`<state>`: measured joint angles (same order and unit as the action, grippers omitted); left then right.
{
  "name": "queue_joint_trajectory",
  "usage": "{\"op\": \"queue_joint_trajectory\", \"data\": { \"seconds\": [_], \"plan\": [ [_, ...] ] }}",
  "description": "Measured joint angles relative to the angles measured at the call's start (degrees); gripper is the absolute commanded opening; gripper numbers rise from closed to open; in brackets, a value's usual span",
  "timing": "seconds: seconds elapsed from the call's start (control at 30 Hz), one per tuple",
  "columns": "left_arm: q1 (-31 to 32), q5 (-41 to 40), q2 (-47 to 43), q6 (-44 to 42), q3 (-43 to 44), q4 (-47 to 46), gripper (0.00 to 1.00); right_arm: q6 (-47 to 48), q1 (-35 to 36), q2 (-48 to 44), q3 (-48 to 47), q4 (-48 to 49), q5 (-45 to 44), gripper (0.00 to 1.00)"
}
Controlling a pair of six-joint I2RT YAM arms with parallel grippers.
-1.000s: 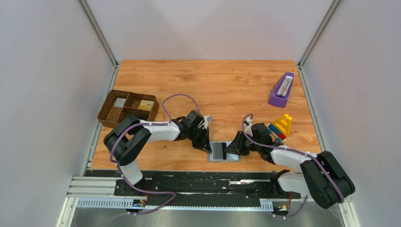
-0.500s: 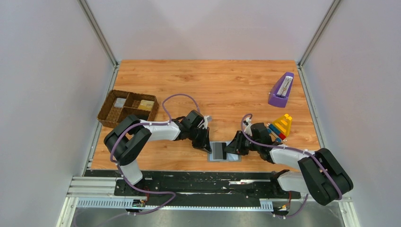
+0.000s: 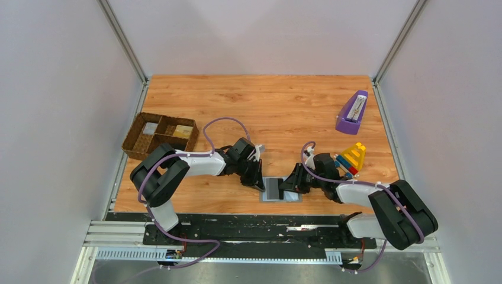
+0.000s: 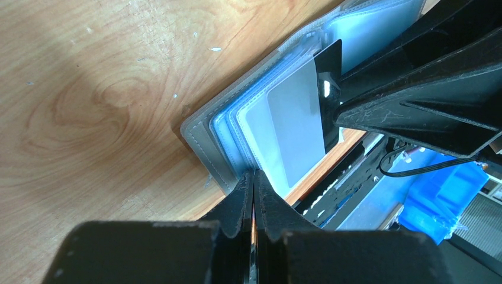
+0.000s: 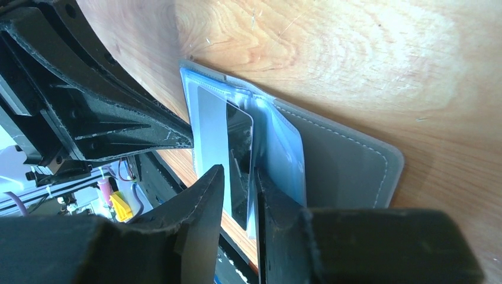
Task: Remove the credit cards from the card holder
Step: Remove the credit card from the card holder.
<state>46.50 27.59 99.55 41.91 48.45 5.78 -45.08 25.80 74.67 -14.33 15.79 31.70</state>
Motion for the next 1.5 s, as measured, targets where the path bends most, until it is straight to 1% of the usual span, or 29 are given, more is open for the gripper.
{"op": "queue_joint_trajectory", "data": {
  "seconds": [0.07,0.13,0.2,0.23,0.27,0.3,0.43,0.57,0.73,0.97,1.13,1.2,1.3,1.43,1.5],
  "plan": [
    [0.00,0.00,0.00,0.00,0.00,0.00,0.04,-0.20,0.00,0.37,0.00,0.46,0.04,0.25],
    [0.00,-0.02,0.00,0.00,0.00,0.00,0.04,-0.31,0.00,0.72,0.00,0.81,0.07,0.21],
    [0.00,0.00,0.00,0.00,0.00,0.00,0.04,-0.39,0.00,1.01,0.00,1.01,-0.02,0.14],
    [0.00,-0.02,0.00,0.00,0.00,0.00,0.04,-0.44,0.00,1.09,0.00,1.01,-0.11,0.06],
    [0.00,0.00,0.00,0.02,0.00,-0.02,0.04,-0.42,-0.02,1.18,0.00,1.01,-0.24,0.01],
    [0.00,-0.02,0.00,0.02,-0.02,-0.02,0.04,-0.42,-0.02,1.27,0.00,0.96,-0.35,0.00],
    [0.00,-0.02,0.00,0.04,-0.02,-0.02,0.05,-0.63,-0.07,1.29,-0.09,0.92,-0.28,0.00],
    [0.00,-0.02,0.00,0.04,-0.02,-0.02,0.05,0.22,-0.13,-0.13,-0.83,-1.22,-1.01,0.00],
    [0.00,-0.04,0.04,0.02,-0.02,0.00,0.05,1.66,-0.83,-4.37,-1.16,-5.62,-2.78,0.00],
    [0.00,0.11,0.26,-0.09,0.39,0.33,0.07,3.48,-1.68,-11.28,-2.43,-15.10,-5.99,0.00],
    [0.02,-0.31,0.57,-0.90,2.03,2.73,0.20,4.87,-1.90,-17.42,-3.80,-21.03,-9.20,0.00],
    [0.02,-0.42,0.66,-1.29,3.32,4.28,0.24,5.84,-1.97,-20.55,-4.63,-22.97,-10.64,0.00],
    [0.02,-0.52,0.63,-1.53,5.60,6.64,0.28,7.30,-1.99,-24.04,-6.51,-25.97,-13.03,0.00],
    [0.02,-1.01,-0.59,-1.81,9.94,10.47,0.34,9.31,-1.99,-26.34,-9.18,-28.50,-15.26,0.00],
    [0.02,-1.66,-1.95,-2.03,12.24,12.26,0.35,10.45,-1.79,-26.97,-10.12,-29.05,-15.69,0.00]
  ]
}}
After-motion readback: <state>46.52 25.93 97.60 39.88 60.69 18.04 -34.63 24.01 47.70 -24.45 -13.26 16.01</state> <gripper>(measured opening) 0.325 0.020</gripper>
